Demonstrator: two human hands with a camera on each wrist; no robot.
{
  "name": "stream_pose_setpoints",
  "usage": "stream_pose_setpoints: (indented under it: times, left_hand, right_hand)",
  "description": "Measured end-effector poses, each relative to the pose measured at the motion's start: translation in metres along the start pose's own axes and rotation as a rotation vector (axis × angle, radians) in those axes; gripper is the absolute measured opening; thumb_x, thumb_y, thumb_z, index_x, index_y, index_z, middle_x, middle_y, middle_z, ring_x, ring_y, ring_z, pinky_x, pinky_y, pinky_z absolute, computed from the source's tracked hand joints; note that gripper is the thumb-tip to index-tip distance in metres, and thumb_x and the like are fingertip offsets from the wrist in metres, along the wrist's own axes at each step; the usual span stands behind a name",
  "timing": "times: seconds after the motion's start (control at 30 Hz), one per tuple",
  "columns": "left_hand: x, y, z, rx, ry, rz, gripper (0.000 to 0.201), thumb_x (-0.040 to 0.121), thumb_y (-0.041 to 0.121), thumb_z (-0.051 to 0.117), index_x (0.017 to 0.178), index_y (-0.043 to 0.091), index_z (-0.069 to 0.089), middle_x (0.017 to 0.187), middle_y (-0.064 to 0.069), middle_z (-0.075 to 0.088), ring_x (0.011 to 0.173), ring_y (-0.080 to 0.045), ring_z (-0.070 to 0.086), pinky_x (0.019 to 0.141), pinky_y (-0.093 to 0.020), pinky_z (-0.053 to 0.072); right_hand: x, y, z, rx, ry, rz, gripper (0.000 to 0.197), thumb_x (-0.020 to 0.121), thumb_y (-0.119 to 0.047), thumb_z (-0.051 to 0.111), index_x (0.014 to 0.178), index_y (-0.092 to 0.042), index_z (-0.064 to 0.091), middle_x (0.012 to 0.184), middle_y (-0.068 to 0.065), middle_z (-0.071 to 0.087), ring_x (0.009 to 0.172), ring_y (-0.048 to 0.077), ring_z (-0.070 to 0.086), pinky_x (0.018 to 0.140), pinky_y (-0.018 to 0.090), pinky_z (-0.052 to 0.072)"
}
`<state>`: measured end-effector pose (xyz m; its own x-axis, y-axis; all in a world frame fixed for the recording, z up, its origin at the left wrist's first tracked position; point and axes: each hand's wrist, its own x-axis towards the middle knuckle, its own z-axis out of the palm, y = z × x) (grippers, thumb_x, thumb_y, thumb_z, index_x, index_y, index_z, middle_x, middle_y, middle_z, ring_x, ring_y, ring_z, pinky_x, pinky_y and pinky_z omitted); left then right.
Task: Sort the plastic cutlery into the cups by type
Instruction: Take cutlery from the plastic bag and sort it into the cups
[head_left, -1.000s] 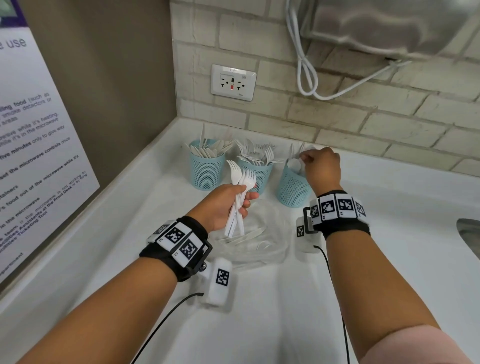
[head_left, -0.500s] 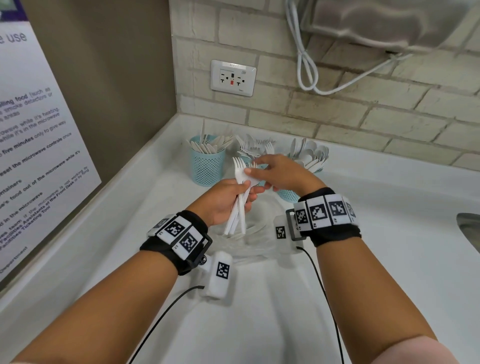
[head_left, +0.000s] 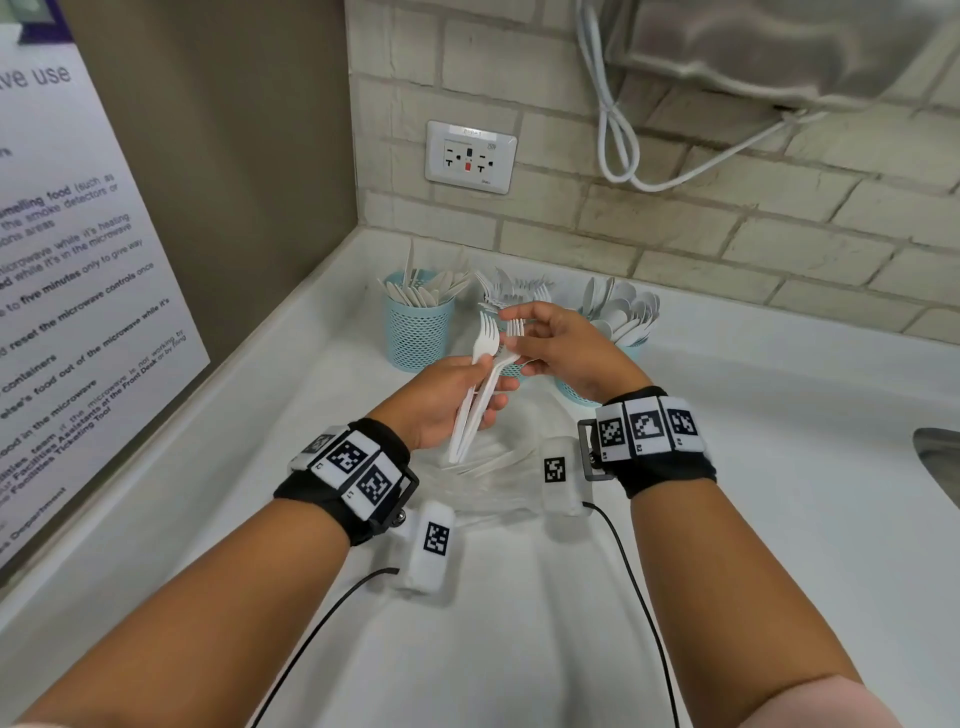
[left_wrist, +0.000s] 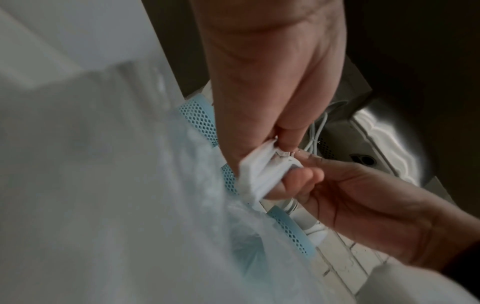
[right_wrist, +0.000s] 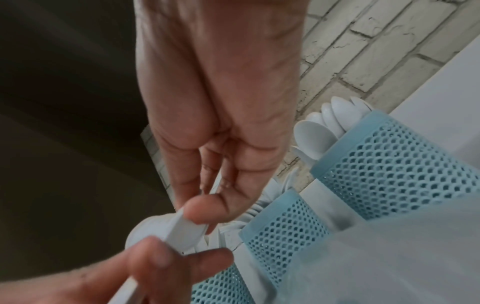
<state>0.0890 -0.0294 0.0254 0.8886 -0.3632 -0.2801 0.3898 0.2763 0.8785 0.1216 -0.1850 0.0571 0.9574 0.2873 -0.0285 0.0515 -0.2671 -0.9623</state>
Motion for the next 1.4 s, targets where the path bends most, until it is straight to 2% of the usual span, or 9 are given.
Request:
stream_pose_setpoints:
  times: [0.23, 0.33, 0.43, 0.67, 0.77, 0.87, 1.13, 1.23, 1.4]
  left_hand:
    - [0.005, -0.007, 0.007, 0.375, 0.079, 0.103, 0.029, 0.103, 0.033, 0.026, 0.112, 0.018, 0.049, 0.066, 0.003, 0.037, 0.050, -0.007, 0.029, 0.043, -0.015, 0.025]
    - [0.006, -0.008, 0.009, 0.487, 0.085, 0.147, 0.034, 0.102, 0.036, 0.027, 0.119, 0.016, 0.049, 0.067, 0.003, 0.036, 0.052, -0.008, 0.028, 0.043, -0.015, 0.025]
    - [0.007, -0.009, 0.010, 0.606, 0.103, 0.165, 0.038, 0.102, 0.038, 0.028, 0.121, 0.012, 0.048, 0.070, 0.002, 0.038, 0.053, -0.009, 0.030, 0.045, -0.018, 0.026]
    - [0.007, -0.008, 0.011, 0.658, 0.083, 0.187, 0.032, 0.099, 0.037, 0.039, 0.110, 0.010, 0.050, 0.072, 0.002, 0.040, 0.052, -0.009, 0.032, 0.045, -0.017, 0.029]
    - [0.004, -0.008, 0.006, 0.588, 0.064, 0.190, 0.029, 0.099, 0.035, 0.042, 0.101, 0.008, 0.054, 0.072, 0.002, 0.043, 0.053, -0.009, 0.036, 0.046, -0.017, 0.030]
    - [0.004, -0.009, 0.003, 0.599, 0.069, 0.191, 0.029, 0.096, 0.030, 0.050, 0.106, 0.005, 0.060, 0.071, 0.003, 0.047, 0.054, -0.007, 0.041, 0.047, -0.015, 0.035]
    - [0.004, -0.012, 0.002, 0.563, 0.045, 0.159, 0.029, 0.098, 0.026, 0.047, 0.114, 0.008, 0.062, 0.070, 0.004, 0.051, 0.048, -0.003, 0.042, 0.044, -0.013, 0.035]
    - [0.004, -0.012, -0.002, 0.535, 0.029, 0.131, 0.033, 0.099, 0.030, 0.043, 0.113, 0.008, 0.064, 0.071, 0.004, 0.048, 0.052, -0.005, 0.039, 0.046, -0.013, 0.034]
    - [0.008, -0.008, -0.005, 0.591, 0.151, 0.137, 0.033, 0.098, 0.030, 0.046, 0.107, 0.005, 0.065, 0.071, 0.003, 0.052, 0.056, -0.007, 0.044, 0.050, -0.014, 0.039]
  right_hand:
    - [0.000, 0.003, 0.004, -0.007, 0.069, -0.012, 0.019, 0.092, -0.009, 0.057, 0.109, -0.015, 0.059, 0.074, 0.003, 0.057, 0.056, 0.001, 0.059, 0.056, 0.015, 0.051]
    - [-0.002, 0.000, 0.008, -0.011, 0.096, 0.016, 0.013, 0.093, -0.024, 0.057, 0.103, -0.017, 0.060, 0.079, 0.000, 0.058, 0.060, 0.005, 0.059, 0.058, 0.018, 0.051]
    - [0.000, -0.001, 0.009, -0.118, 0.108, 0.034, 0.023, 0.088, -0.035, 0.062, 0.104, -0.018, 0.059, 0.082, 0.002, 0.059, 0.066, 0.013, 0.056, 0.058, 0.020, 0.050]
    - [0.002, 0.002, 0.006, -0.114, 0.163, 0.054, 0.024, 0.088, -0.004, 0.061, 0.111, -0.010, 0.058, 0.077, 0.007, 0.058, 0.061, 0.015, 0.054, 0.051, 0.016, 0.049]
    - [0.003, 0.006, 0.001, -0.109, 0.252, 0.049, 0.024, 0.088, -0.003, 0.060, 0.112, -0.008, 0.058, 0.078, 0.006, 0.059, 0.059, 0.013, 0.054, 0.050, 0.016, 0.049]
    - [0.005, 0.011, -0.002, -0.082, 0.333, 0.032, 0.024, 0.090, -0.007, 0.060, 0.114, -0.008, 0.058, 0.092, 0.012, 0.061, 0.064, 0.014, 0.057, 0.051, 0.016, 0.051]
    - [0.000, 0.005, 0.002, 0.084, 0.212, 0.114, 0.027, 0.092, -0.001, 0.054, 0.119, -0.006, 0.053, 0.101, 0.018, 0.062, 0.079, 0.016, 0.067, 0.058, 0.021, 0.058]
    - [0.003, -0.002, -0.011, -0.038, 0.333, 0.150, 0.020, 0.092, 0.000, 0.053, 0.112, -0.004, 0.057, 0.108, 0.018, 0.061, 0.086, 0.025, 0.067, 0.051, 0.021, 0.057]
    - [0.015, -0.035, -0.045, -0.134, 0.678, -0.097, 0.024, 0.091, 0.007, 0.044, 0.098, -0.013, 0.055, 0.094, 0.006, 0.062, 0.088, 0.022, 0.064, 0.055, 0.026, 0.058]
